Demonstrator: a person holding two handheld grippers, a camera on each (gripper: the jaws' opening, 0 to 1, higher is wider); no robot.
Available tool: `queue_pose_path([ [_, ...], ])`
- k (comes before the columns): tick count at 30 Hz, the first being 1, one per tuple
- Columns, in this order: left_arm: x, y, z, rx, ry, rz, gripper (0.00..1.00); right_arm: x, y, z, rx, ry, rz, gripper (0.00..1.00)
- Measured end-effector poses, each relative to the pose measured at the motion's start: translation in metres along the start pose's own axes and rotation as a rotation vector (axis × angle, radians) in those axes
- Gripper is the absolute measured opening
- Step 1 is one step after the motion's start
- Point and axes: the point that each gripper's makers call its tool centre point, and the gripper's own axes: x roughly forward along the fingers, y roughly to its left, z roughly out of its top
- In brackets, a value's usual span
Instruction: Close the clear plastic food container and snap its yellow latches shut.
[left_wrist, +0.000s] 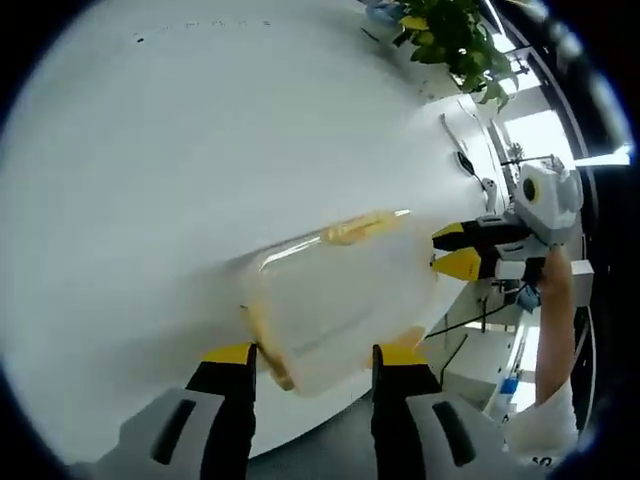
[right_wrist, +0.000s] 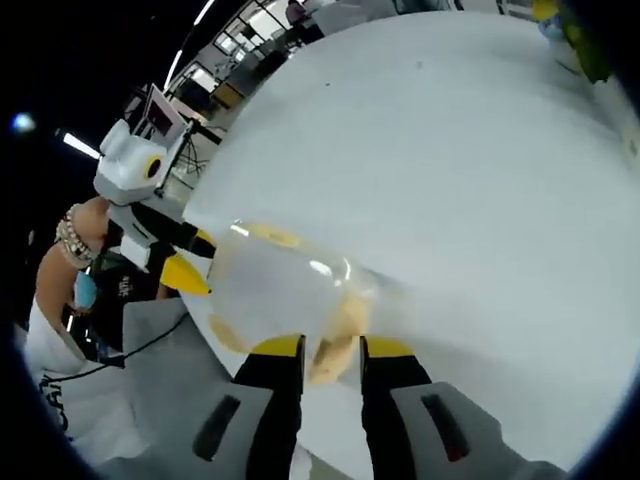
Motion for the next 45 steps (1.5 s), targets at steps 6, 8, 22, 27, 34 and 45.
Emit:
queue_pose_path([
  [6,0.003,0.008,0.002,-0.001,0.02,0.031,0.32,0.0,-0.001,0.0,-0.007,0.019,-0.02,0.17],
  [8,0.004,0.015,0.004,0.021,0.026,0.056,0.29,0.0,-0.001,0.0,-0.007,0.024,-0.023,0.17],
  [22,0.004,0.015,0.007,-0.002,0.031,0.06,0.28,-0.001,-0.001,-0.004,0.072,0.027,-0.014,0.16],
  [27,0.004,0.018,0.009,-0.011,0.038,0.041,0.27,-0.001,-0.001,-0.003,0.096,0.015,-0.004,0.16],
  [34,0.006,0.016,0.007,-0.019,0.046,0.023,0.27,0.0,-0.001,-0.003,0.124,-0.001,0.017,0.15],
  [45,0.007,0.016,0.006,-0.016,0.048,0.02,0.27,0.002,-0.002,0.001,0.13,-0.004,0.011,0.14],
])
